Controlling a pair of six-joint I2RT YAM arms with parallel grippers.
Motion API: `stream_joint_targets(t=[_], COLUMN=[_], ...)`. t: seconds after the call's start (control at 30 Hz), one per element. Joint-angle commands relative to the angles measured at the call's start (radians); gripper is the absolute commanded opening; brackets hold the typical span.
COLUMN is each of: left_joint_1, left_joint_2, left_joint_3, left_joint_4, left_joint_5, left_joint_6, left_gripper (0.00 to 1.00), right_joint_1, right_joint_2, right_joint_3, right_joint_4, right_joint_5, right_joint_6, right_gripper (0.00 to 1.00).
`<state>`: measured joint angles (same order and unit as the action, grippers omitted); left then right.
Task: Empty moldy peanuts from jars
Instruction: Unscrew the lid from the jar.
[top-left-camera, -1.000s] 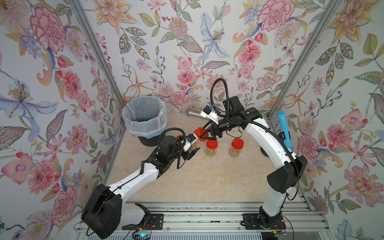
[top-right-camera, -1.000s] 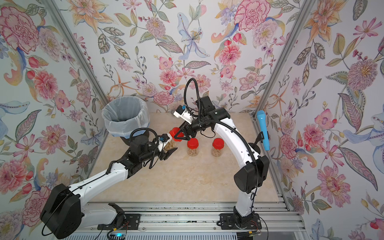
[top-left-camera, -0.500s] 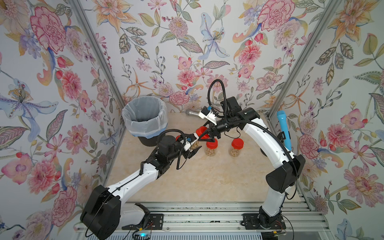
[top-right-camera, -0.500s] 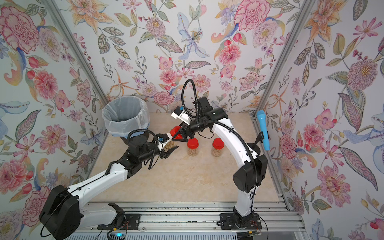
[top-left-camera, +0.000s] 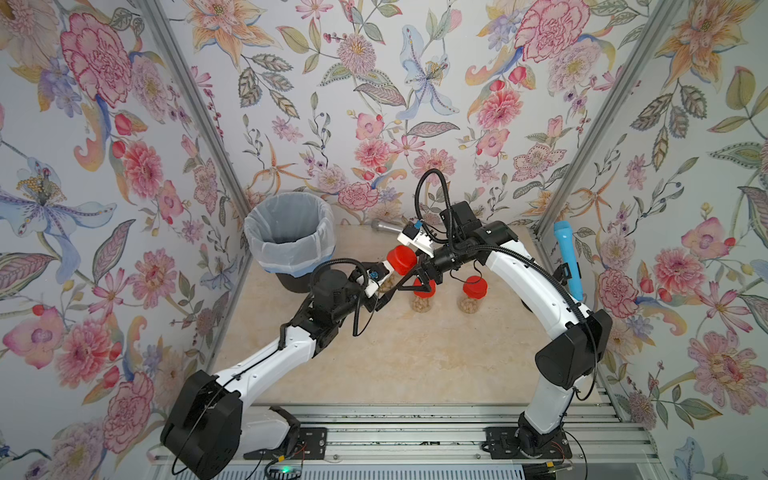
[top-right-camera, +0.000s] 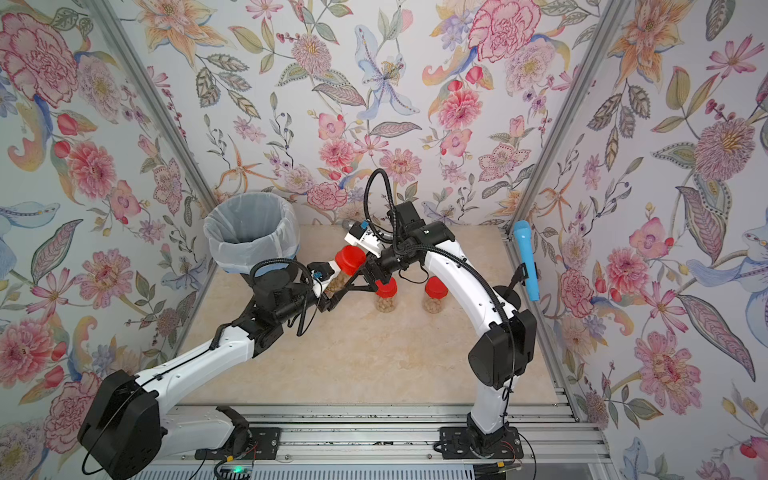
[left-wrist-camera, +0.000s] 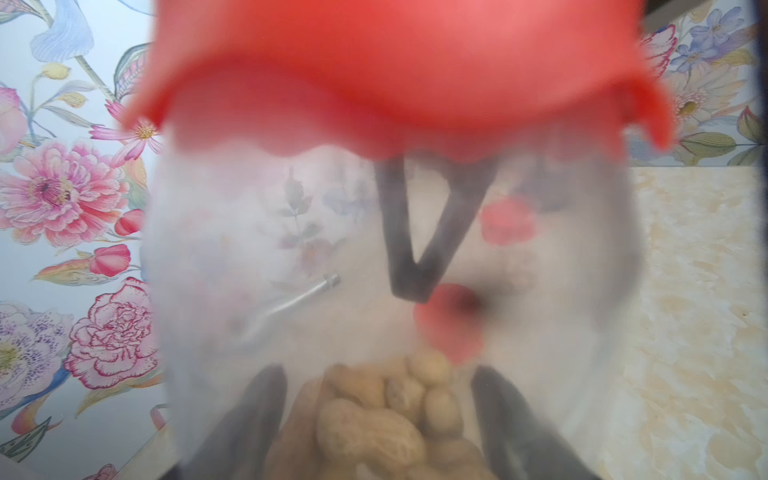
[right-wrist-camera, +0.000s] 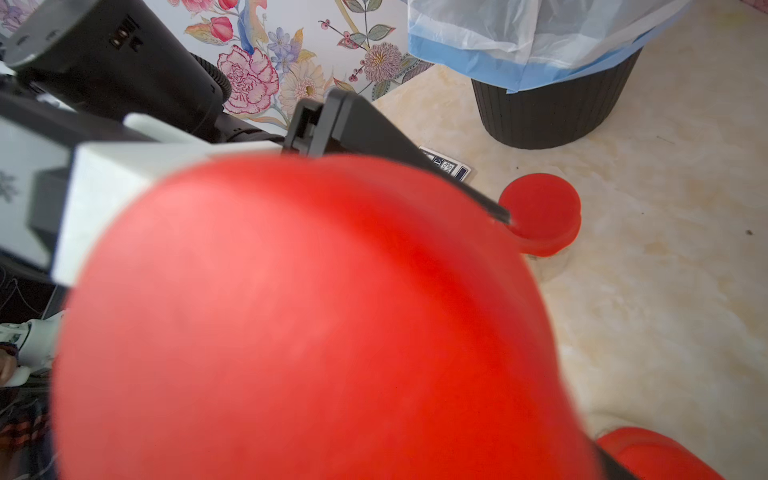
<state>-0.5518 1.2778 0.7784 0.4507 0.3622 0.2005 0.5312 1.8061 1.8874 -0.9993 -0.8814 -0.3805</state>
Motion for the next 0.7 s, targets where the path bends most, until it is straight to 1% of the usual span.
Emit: stream_joint_targets(t=[0.0,0.13,0.2,0.3,0.37,0.4,0.47,0.5,0.53,0.6,0.67], left_joint_1=[0.013,0.015,0.015,0.013,0.011,0.009,0.0,-0.005,-0.01,-0.019,-0.029], left_joint_2=[-0.028,-0.022,-0.021,-0.023,-0.026,-0.025,-0.023,-0.022,-0.018,-0.005,0.016], left_joint_3=[-0.012,-0.011,-0.014,-0.018,-0.025,-0.026,-0.025,-0.029,-0.033,-0.036,-0.027], left_joint_4=[0.081,0.084,0.091,0.091,0.099,0.099,0.095,0.099,0.104,0.119,0.116], left_joint_5=[-0.039,-0.063,-0.086,-0.16,-0.239,-0.274,-0.324,-0.348,-0.366,-0.399,-0.423], left_joint_6=[-0.018,-0.018,-0.018,-0.011,0.0,0.004,0.025,0.035,0.045,0.056,0.069], left_gripper=[0.28,0.28,0.28,0.28,0.29,0.29,0.28,0.28,0.28,0.28,0.28], right_joint_1=[-0.019,-0.034,-0.054,-0.086,-0.092,-0.092,-0.086,-0.078,-0.059,-0.006,0.026], right_joint_2=[-0.073,-0.117,-0.15,-0.211,-0.244,-0.253,-0.255,-0.254,-0.255,-0.247,-0.219], right_joint_3=[-0.035,-0.077,-0.114,-0.178,-0.206,-0.212,-0.199,-0.188,-0.177,-0.149,-0.113], right_joint_4=[-0.002,0.051,0.124,0.282,0.392,0.435,0.487,0.492,0.502,0.508,0.506], right_joint_5=[-0.004,0.016,0.015,0.034,0.098,0.111,0.155,0.185,0.214,0.281,0.314], right_joint_6=[0.021,0.059,0.124,0.313,0.509,0.606,0.819,0.889,0.937,0.973,1.008], right_gripper=[0.91,0.91,0.91,0.91,0.92,0.91,0.89,0.88,0.88,0.89,0.89])
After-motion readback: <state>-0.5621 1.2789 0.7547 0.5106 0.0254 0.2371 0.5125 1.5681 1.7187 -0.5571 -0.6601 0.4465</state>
